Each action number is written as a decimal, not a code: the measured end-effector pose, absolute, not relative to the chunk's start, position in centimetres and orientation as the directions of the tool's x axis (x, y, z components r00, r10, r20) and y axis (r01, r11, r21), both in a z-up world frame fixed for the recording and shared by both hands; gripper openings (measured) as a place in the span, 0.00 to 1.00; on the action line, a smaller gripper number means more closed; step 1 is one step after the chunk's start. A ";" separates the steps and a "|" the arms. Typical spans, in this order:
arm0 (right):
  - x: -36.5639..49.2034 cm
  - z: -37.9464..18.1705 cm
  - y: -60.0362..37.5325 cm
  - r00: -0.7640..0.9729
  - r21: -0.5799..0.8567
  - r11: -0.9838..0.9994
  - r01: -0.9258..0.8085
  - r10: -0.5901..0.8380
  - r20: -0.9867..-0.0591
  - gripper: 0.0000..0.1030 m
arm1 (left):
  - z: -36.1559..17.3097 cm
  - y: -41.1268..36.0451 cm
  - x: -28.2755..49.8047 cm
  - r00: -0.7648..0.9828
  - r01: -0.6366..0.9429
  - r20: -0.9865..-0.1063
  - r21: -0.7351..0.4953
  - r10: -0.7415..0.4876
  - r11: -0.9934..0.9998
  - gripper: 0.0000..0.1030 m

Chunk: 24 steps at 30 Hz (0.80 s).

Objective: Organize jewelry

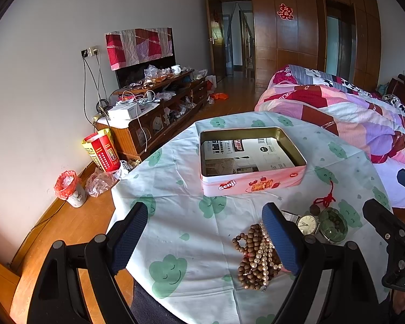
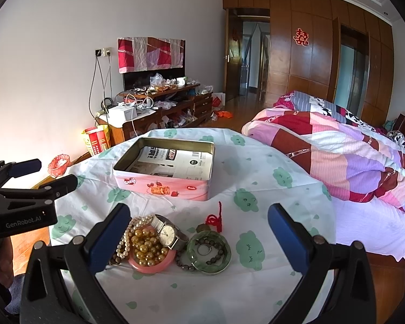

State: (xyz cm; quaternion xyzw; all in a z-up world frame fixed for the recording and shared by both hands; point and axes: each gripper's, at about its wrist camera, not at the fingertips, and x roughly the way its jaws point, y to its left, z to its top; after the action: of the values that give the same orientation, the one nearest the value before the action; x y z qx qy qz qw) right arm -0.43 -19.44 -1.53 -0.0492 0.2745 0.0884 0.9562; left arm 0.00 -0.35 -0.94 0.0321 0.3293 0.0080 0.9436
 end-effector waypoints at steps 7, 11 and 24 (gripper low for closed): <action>-0.4 -1.7 -19.4 0.833 -0.045 0.980 -0.194 0.140 -0.535 1.00 | -1.1 -0.4 0.0 0.782 0.006 -0.622 0.067 0.038 0.998 0.84; -0.4 -1.5 -19.4 0.834 -0.047 0.980 -0.195 0.140 -0.534 1.00 | -1.1 -0.4 0.1 0.781 0.005 -0.623 0.069 0.039 0.998 0.84; -0.5 -2.1 -19.2 0.829 -0.046 0.979 -0.200 0.144 -0.540 1.00 | -1.6 -0.4 0.2 0.774 0.006 -0.632 0.077 0.044 0.997 0.84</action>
State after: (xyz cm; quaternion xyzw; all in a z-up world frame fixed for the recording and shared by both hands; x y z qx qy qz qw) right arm -0.49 -19.25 -2.07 -0.0502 0.2782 0.0901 0.9550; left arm 0.25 -0.45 -1.59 0.0373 0.3360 0.0099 0.9411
